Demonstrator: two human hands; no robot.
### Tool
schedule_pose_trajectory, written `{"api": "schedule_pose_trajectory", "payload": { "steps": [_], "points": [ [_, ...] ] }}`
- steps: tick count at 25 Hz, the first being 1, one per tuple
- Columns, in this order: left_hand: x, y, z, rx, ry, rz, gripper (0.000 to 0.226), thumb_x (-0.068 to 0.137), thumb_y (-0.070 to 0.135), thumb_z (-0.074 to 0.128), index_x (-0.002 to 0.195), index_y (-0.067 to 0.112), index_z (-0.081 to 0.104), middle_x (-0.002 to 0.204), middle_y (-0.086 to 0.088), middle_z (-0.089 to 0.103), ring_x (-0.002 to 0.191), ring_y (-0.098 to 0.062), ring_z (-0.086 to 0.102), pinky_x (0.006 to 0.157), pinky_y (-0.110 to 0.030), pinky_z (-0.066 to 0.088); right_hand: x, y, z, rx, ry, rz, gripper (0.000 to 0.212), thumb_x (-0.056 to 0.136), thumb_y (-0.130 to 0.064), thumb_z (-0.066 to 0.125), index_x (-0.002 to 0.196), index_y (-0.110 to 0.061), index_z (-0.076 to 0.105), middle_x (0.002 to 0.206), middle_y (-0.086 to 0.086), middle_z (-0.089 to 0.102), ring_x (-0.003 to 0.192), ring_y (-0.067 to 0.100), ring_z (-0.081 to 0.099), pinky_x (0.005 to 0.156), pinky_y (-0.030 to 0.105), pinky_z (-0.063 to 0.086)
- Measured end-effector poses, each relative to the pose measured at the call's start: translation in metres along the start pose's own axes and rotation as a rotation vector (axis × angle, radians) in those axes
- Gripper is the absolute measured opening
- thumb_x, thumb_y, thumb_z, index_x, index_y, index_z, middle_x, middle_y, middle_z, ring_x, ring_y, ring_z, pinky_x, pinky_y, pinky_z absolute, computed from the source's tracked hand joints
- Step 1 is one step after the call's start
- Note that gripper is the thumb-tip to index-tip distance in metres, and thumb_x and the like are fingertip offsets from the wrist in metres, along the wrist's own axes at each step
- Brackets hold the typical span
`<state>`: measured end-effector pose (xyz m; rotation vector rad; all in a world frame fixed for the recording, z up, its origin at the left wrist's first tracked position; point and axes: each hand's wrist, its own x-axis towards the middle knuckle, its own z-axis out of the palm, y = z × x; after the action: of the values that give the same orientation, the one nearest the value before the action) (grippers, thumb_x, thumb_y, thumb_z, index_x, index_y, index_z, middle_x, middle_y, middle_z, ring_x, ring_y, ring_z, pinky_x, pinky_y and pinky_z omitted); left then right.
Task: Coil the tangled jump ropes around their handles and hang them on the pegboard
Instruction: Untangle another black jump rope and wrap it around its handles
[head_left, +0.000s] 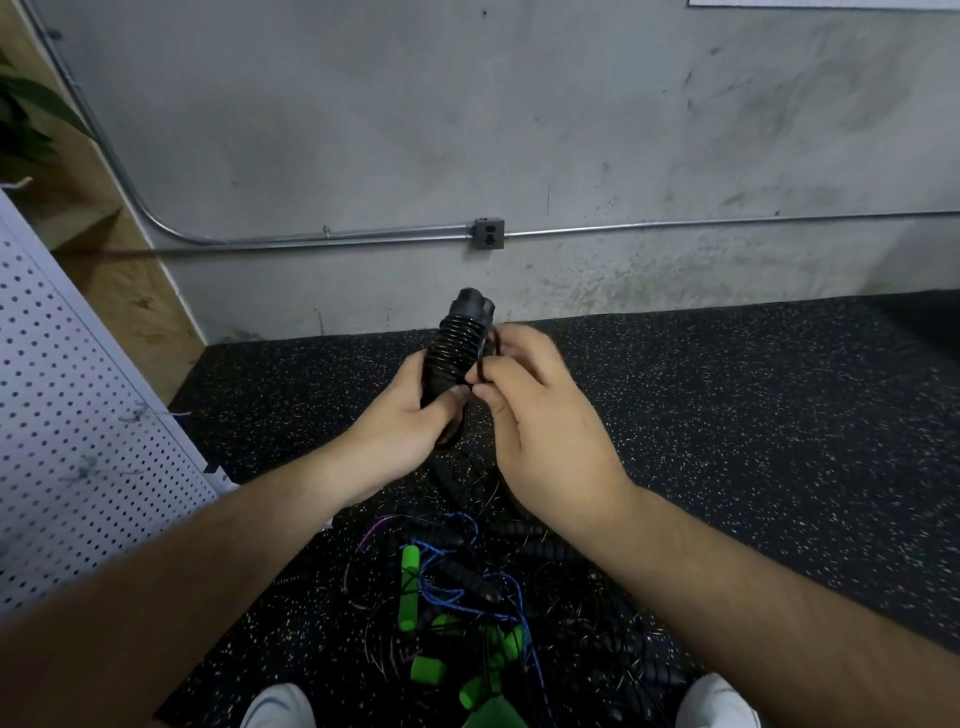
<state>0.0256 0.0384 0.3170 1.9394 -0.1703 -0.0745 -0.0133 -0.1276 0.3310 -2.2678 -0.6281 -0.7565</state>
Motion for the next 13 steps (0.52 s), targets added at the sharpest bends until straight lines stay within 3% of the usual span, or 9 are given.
{"api": "schedule_pose_trajectory", "payload": {
  "steps": [1,3,7,10,13],
  "points": [
    [0.001,0.0,0.0,-0.078,-0.008,-0.02,0.034,0.102,0.026,0.057,0.134,0.029,0.049,0.114,0.001,0.067,0.103,-0.012,0.064,0.079,-0.02,0.05,0.001,0.001,-0.002,0.062,-0.006,-0.004,0.021,0.1,-0.008,0.053,0.118,-0.006,0.063,0.13,0.007,0.057,0.117,0.019,0.057,0.094,0.034,0.053],
    [0.001,0.0,0.001,-0.241,-0.045,-0.038,0.033,0.102,0.021,0.057,0.134,0.027,0.051,0.114,-0.009,0.069,0.1,-0.024,0.068,0.081,-0.039,0.058,0.005,0.002,-0.007,0.165,-0.018,0.042,0.026,0.1,-0.01,0.055,0.126,-0.008,0.056,0.123,0.001,0.065,0.111,0.011,0.062,0.093,0.029,0.052],
    [-0.002,0.004,-0.005,-0.513,-0.081,-0.047,0.062,0.101,0.01,0.055,0.148,0.046,0.035,0.127,-0.006,0.066,0.106,-0.031,0.071,0.083,-0.056,0.059,0.007,0.012,-0.017,0.169,-0.034,0.07,0.036,0.098,-0.015,0.063,0.133,-0.012,0.057,0.12,-0.002,0.069,0.112,0.009,0.063,0.096,0.019,0.049],
    [-0.001,0.007,-0.012,-0.599,-0.116,-0.052,0.057,0.102,0.01,0.051,0.148,0.043,0.039,0.129,-0.011,0.067,0.108,-0.039,0.069,0.084,-0.06,0.057,0.006,0.03,-0.018,0.037,-0.037,-0.011,0.029,0.096,-0.013,0.066,0.125,-0.011,0.068,0.115,0.001,0.072,0.108,0.015,0.066,0.094,0.028,0.054],
    [-0.002,0.009,-0.014,-0.649,-0.146,-0.077,0.05,0.103,0.012,0.048,0.146,0.036,0.044,0.126,-0.017,0.068,0.11,-0.044,0.067,0.084,-0.06,0.057,0.0,0.043,-0.012,-0.071,-0.063,-0.148,0.021,0.093,-0.005,0.067,0.112,-0.006,0.074,0.097,0.004,0.073,0.088,0.023,0.068,0.077,0.036,0.059]
  ]
}}
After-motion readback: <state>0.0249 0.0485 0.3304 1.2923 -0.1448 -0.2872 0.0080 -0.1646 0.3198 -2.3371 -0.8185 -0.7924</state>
